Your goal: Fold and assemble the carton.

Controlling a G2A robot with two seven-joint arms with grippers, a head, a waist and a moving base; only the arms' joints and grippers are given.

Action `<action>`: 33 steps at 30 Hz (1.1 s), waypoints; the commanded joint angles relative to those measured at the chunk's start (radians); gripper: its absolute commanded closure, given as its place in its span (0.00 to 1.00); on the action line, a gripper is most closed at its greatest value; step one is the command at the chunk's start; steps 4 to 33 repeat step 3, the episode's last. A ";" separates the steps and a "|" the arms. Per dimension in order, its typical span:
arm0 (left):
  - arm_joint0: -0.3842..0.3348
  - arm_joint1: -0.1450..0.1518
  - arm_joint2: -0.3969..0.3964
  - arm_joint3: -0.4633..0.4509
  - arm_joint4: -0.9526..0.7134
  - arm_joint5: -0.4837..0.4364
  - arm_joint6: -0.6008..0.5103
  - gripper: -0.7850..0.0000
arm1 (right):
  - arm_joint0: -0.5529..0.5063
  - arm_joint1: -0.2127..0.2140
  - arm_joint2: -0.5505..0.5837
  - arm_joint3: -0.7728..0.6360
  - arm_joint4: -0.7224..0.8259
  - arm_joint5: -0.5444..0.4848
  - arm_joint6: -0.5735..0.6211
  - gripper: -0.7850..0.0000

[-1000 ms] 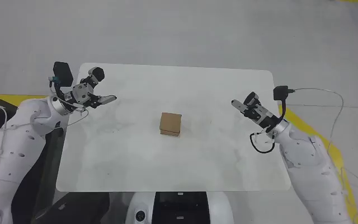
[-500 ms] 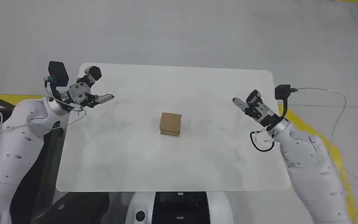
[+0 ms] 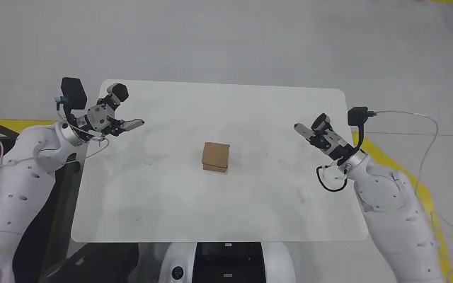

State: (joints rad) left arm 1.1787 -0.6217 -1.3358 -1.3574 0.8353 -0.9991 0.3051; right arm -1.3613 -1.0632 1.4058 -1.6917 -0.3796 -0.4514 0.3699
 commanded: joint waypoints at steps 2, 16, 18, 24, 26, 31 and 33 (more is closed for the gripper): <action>0.000 0.000 0.000 0.000 0.000 0.000 0.000 0.00 | 0.000 0.000 0.000 0.000 0.000 0.000 0.000 0.00; 0.000 0.000 0.000 0.000 0.000 0.000 0.000 0.00 | 0.000 0.000 0.000 0.000 0.000 0.000 0.000 0.00; 0.000 0.000 0.000 0.000 0.000 0.000 0.000 0.00 | 0.000 0.000 0.000 0.000 0.000 0.000 0.000 0.00; 0.000 0.000 0.000 0.000 0.000 0.000 0.000 0.00 | 0.000 0.000 0.000 0.000 0.000 0.000 0.000 0.00; 0.000 0.000 0.000 0.000 0.000 0.000 0.000 0.00 | 0.000 0.000 0.000 0.000 0.000 0.000 0.000 0.00; 0.000 0.000 0.000 0.000 0.000 0.000 0.000 0.00 | 0.000 0.000 0.000 0.000 0.000 0.000 0.000 0.00; 0.000 0.000 0.000 0.000 0.000 0.000 0.000 0.00 | 0.000 0.000 0.000 0.000 0.000 0.000 0.000 0.00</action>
